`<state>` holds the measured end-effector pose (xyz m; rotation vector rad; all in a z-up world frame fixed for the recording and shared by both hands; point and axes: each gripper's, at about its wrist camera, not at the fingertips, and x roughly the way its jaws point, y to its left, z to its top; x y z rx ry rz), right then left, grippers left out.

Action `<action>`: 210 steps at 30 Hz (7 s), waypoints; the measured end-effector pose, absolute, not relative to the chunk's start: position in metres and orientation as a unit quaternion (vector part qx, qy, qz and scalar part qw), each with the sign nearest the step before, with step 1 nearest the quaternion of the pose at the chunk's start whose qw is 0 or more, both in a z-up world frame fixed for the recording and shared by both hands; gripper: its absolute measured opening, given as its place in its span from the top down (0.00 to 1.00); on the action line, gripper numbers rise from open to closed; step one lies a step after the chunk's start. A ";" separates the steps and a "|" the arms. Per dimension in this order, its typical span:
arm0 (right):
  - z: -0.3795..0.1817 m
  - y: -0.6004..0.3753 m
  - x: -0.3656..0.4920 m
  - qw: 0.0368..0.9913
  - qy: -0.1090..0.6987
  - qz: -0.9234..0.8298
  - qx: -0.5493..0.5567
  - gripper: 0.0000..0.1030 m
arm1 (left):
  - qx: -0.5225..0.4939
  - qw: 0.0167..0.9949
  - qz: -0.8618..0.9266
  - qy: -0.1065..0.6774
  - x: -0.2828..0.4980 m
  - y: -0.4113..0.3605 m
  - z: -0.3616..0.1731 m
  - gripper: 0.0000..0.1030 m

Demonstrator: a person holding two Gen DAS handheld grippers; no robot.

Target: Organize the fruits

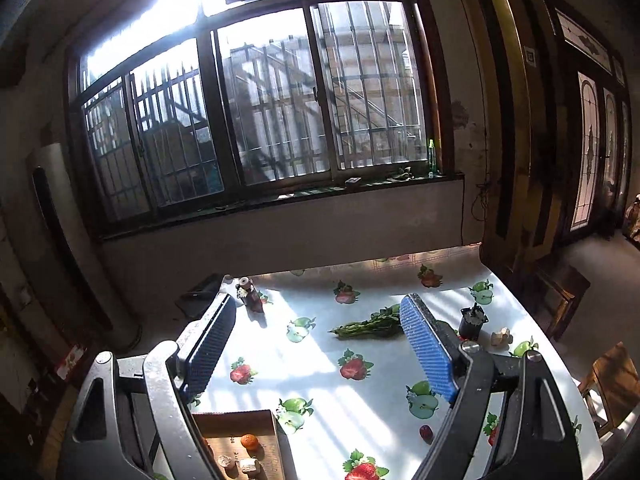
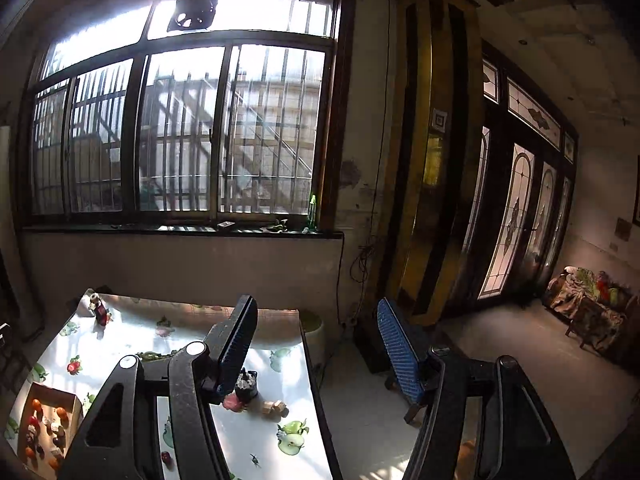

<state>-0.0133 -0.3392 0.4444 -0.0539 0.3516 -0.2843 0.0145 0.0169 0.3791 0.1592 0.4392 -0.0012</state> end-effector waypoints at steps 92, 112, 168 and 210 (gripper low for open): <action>0.030 -0.248 -0.030 0.864 0.466 0.090 0.167 0.73 | 0.042 0.869 -0.176 0.461 0.060 -0.087 0.026 0.49; 0.022 -0.239 -0.045 0.869 0.473 0.069 0.127 0.63 | 0.052 0.880 -0.171 0.440 0.015 -0.061 0.044 0.73; 0.030 0.140 -0.073 0.822 0.477 0.310 -0.007 0.63 | -0.090 0.900 0.080 0.420 -0.110 0.283 0.041 0.72; 0.058 0.055 -0.114 0.887 0.403 0.222 0.026 0.28 | -0.067 0.931 0.247 0.259 -0.193 0.233 0.106 0.01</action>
